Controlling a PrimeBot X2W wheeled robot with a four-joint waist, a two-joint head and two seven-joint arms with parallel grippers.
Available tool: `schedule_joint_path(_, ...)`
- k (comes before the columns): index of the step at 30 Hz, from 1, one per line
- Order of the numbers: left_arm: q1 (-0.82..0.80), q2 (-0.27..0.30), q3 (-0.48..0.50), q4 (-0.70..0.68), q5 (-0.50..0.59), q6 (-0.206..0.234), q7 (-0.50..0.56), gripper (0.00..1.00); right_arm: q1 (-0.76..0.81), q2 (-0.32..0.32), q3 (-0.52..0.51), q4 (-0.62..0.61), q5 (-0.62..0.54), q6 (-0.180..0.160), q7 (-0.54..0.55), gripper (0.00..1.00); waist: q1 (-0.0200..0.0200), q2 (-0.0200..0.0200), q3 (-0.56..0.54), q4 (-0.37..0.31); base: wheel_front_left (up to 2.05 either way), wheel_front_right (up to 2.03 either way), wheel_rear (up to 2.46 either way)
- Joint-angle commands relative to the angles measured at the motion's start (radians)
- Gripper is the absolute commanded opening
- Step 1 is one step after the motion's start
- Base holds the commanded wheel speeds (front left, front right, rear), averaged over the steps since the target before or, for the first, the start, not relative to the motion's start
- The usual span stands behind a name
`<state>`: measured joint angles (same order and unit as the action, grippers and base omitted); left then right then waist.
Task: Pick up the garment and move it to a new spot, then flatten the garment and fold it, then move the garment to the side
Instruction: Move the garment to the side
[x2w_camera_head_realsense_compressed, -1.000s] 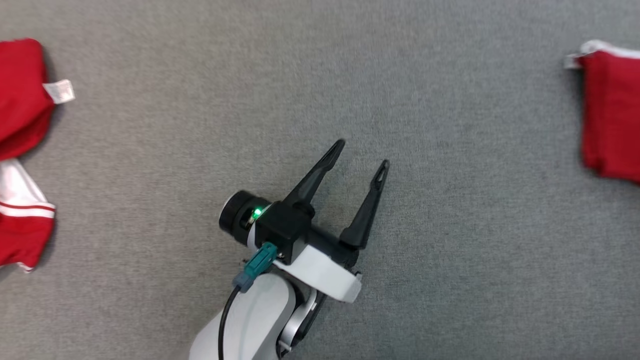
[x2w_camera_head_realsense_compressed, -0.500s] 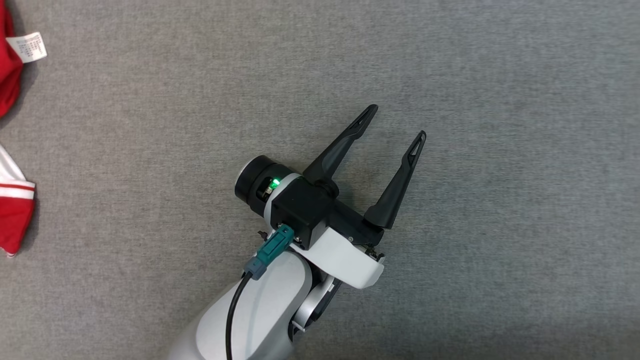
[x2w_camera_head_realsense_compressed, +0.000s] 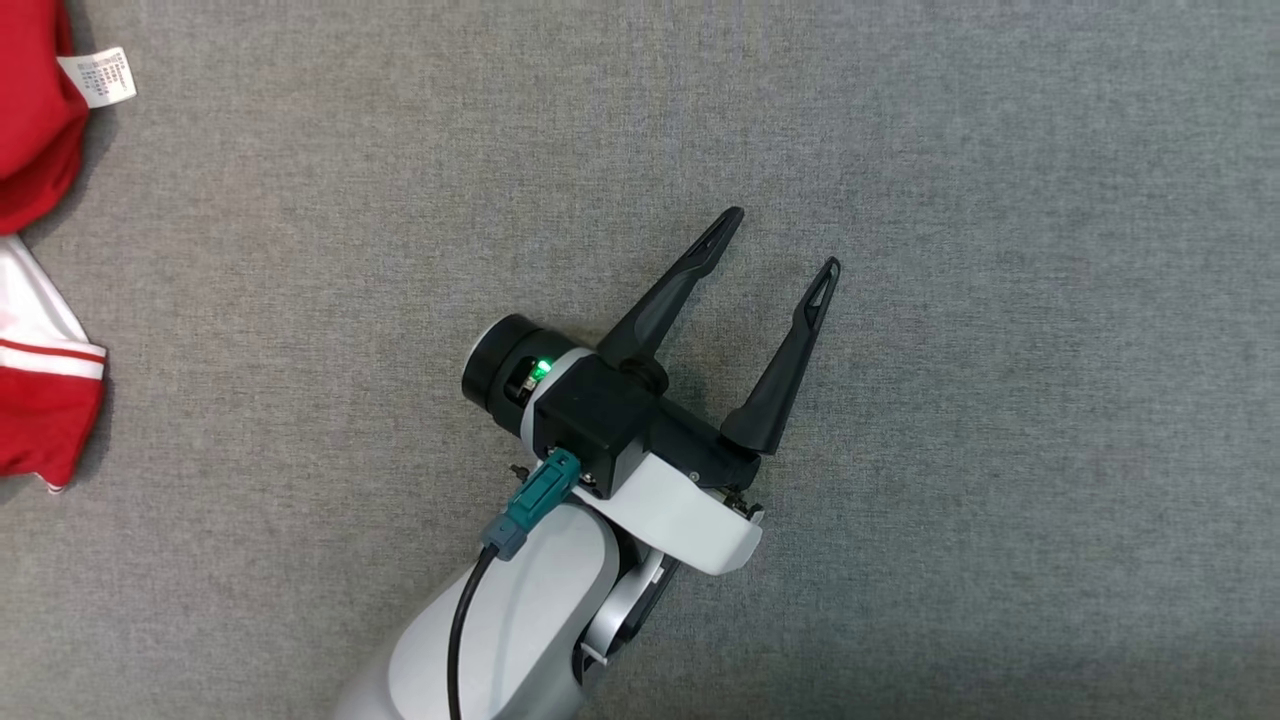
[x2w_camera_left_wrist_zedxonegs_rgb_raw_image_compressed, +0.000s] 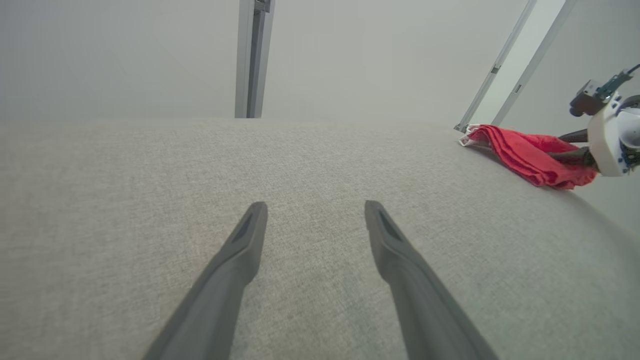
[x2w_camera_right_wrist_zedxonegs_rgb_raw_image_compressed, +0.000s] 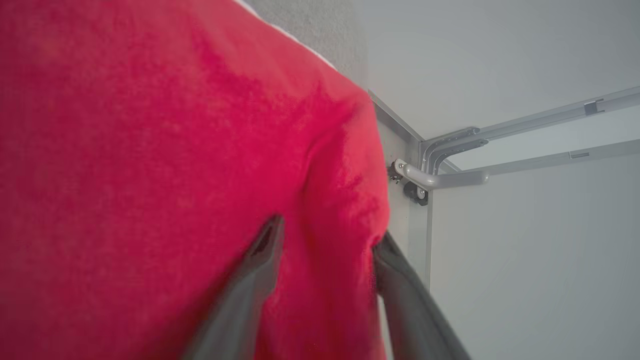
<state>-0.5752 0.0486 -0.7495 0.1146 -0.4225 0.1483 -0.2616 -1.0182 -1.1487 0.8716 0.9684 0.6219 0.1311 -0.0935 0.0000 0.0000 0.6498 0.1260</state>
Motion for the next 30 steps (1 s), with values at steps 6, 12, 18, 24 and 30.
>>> schedule_joint_path(6,0.033,0.004,0.019,0.011,-0.002,0.008,-0.005,1.00,-0.046,0.063,-0.016,0.084,-0.063,-0.001,-0.047,1.00,0.0000,0.0000,-0.070,-0.012,0.00,0.00,0.00)
schedule_joint_path(12,0.088,0.004,0.070,0.020,0.000,0.014,-0.005,1.00,-0.073,0.173,-0.050,0.129,-0.069,-0.001,-0.104,1.00,0.0000,0.0000,-0.184,-0.029,0.00,0.00,0.00)
schedule_joint_path(18,0.185,0.004,0.178,0.028,0.016,0.020,-0.005,1.00,-0.026,0.329,-0.099,0.103,-0.038,-0.001,-0.163,1.00,0.0000,0.0000,-0.332,-0.052,0.00,0.00,0.00)
schedule_joint_path(24,0.269,0.004,0.286,0.029,0.043,0.013,-0.005,1.00,0.039,0.439,-0.229,0.000,-0.014,-0.001,-0.174,1.00,0.0000,0.0000,-0.442,-0.057,0.00,0.00,0.00)
schedule_joint_path(30,0.381,0.004,0.426,0.026,0.073,0.000,-0.005,1.00,0.297,0.606,-0.548,-0.271,-0.125,-0.001,-0.173,1.00,0.0000,0.0000,-0.543,-0.057,0.00,0.00,0.00)
